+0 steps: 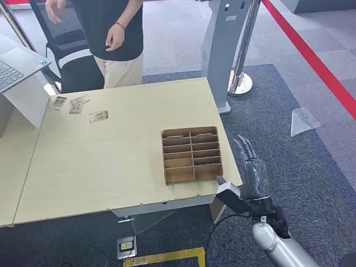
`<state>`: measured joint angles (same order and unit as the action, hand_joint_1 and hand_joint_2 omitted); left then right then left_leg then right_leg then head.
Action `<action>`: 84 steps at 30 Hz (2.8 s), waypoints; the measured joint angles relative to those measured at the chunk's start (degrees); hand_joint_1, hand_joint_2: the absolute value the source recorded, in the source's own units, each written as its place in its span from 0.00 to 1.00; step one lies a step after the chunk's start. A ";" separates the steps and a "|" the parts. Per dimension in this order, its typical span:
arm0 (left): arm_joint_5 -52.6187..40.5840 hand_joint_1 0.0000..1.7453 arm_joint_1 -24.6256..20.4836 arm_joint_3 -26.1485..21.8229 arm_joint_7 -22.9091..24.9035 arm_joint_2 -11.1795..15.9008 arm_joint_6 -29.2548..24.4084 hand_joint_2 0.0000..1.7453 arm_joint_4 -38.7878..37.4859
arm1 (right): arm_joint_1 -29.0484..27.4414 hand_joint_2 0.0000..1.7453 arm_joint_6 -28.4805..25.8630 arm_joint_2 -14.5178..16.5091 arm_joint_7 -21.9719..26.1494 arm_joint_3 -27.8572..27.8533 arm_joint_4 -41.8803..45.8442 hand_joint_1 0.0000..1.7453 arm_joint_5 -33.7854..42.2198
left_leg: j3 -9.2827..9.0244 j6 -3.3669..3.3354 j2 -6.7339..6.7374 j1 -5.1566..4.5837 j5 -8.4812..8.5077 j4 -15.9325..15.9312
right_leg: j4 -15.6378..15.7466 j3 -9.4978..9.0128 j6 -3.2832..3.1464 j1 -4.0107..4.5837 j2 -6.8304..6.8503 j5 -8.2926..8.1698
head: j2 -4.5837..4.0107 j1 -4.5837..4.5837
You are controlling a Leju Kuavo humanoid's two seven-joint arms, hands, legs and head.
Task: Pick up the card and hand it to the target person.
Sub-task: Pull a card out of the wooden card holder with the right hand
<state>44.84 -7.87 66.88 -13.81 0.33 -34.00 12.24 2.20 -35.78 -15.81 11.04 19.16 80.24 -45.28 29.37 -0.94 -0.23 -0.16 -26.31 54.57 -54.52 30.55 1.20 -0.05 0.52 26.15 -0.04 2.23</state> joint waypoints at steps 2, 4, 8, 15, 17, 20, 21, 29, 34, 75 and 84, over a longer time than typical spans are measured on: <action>-0.01 0.00 -0.02 0.00 0.01 0.00 -0.04 1.00 0.00 | 0.00 1.00 0.00 0.08 0.04 0.02 -0.35 0.00 -0.12 | 0.00 0.00 0.00 0.00 0.00 0.00 | 0.00 0.00 0.00 0.00 -0.01 0.00 | 0.00 0.00; 0.01 0.00 -0.05 0.00 -0.01 0.01 -0.09 1.00 0.00 | 0.00 1.00 -0.01 0.25 0.07 0.05 -0.99 0.00 -0.38 | 0.00 0.00 0.00 0.00 0.00 0.00 | 0.00 0.00 0.00 0.00 -0.01 0.00 | 0.00 0.00; -0.30 0.00 -0.05 0.00 -0.01 0.06 0.04 1.00 0.00 | 0.01 1.00 0.02 0.62 -0.03 0.20 -1.83 0.00 -0.75 | 0.01 0.00 0.00 0.00 0.00 0.00 | 0.00 -0.01 0.00 0.00 0.00 0.00 | 0.00 0.00; -0.54 0.00 -0.02 0.00 -0.07 0.08 -0.01 1.00 0.00 | 0.20 1.00 0.51 0.91 -1.22 0.69 -2.61 0.00 -1.99 | 0.01 0.00 0.00 0.00 0.00 0.00 | 0.00 -0.01 0.00 0.00 0.00 0.00 | 0.01 0.00; -0.60 0.00 -0.02 0.00 -0.02 0.12 0.01 1.00 0.00 | 0.34 1.00 0.62 0.97 -1.69 1.15 -2.83 0.00 -2.48 | 0.01 0.00 0.00 0.00 0.00 0.00 | 0.00 -0.01 0.00 0.00 0.00 0.00 | 0.00 0.00; -0.72 0.00 -0.02 0.00 -0.02 0.17 0.15 1.00 0.00 | 0.77 1.00 1.16 1.15 -2.05 1.80 -3.30 0.00 -2.72 | 0.01 0.00 0.00 0.00 0.00 0.00 | 0.00 -0.01 0.00 0.00 0.00 0.00 | 0.01 0.00; -0.78 0.00 -0.02 0.00 -0.02 0.18 0.26 1.00 0.00 | 1.00 1.00 1.40 1.22 -2.24 2.07 -3.46 0.00 -2.85 | 0.01 0.00 0.00 0.00 0.00 0.00 | 0.00 -0.01 0.00 0.00 0.00 0.00 | 0.01 0.00; -0.94 0.00 -0.08 0.00 -0.09 0.20 0.49 1.00 0.00 | 3.61 1.00 1.89 2.24 -6.04 4.16 -6.11 0.00 -9.00 | 0.00 0.00 0.01 0.00 0.00 0.00 | -0.01 -0.01 0.00 0.00 -0.01 0.00 | 0.01 0.00; -1.69 0.00 -0.48 0.02 -0.01 0.20 0.98 1.00 0.00 | 5.91 1.00 4.92 2.57 -11.63 5.45 -8.36 0.00 -18.17 | 0.00 0.00 0.01 0.00 0.01 0.01 | -0.01 -0.01 0.00 0.00 0.00 0.00 | 0.01 0.01; -4.29 0.00 -0.34 0.72 2.28 -0.74 3.00 1.00 0.00 | 9.23 1.00 8.10 3.72 -10.49 6.94 -13.25 1.00 -18.94 | 0.00 0.00 0.01 0.00 0.01 0.02 | -0.01 -0.01 0.00 0.00 -0.01 0.00 | 0.00 0.01; -3.44 0.00 0.05 0.72 2.13 -0.99 2.55 1.00 0.00 | 9.63 1.00 8.29 3.72 -9.82 6.91 -12.39 1.00 -18.15 | -0.02 0.00 0.01 0.00 0.01 0.02 | -0.01 -0.02 0.00 0.00 0.00 0.00 | 0.00 0.00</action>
<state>41.40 -7.83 67.60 -11.69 -0.67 -31.45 12.24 11.83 -27.49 -12.09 1.22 26.07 67.85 -63.43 29.35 -0.94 -0.22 -0.16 -26.30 54.60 -54.52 30.53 1.20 -0.05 0.52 26.15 -0.04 2.23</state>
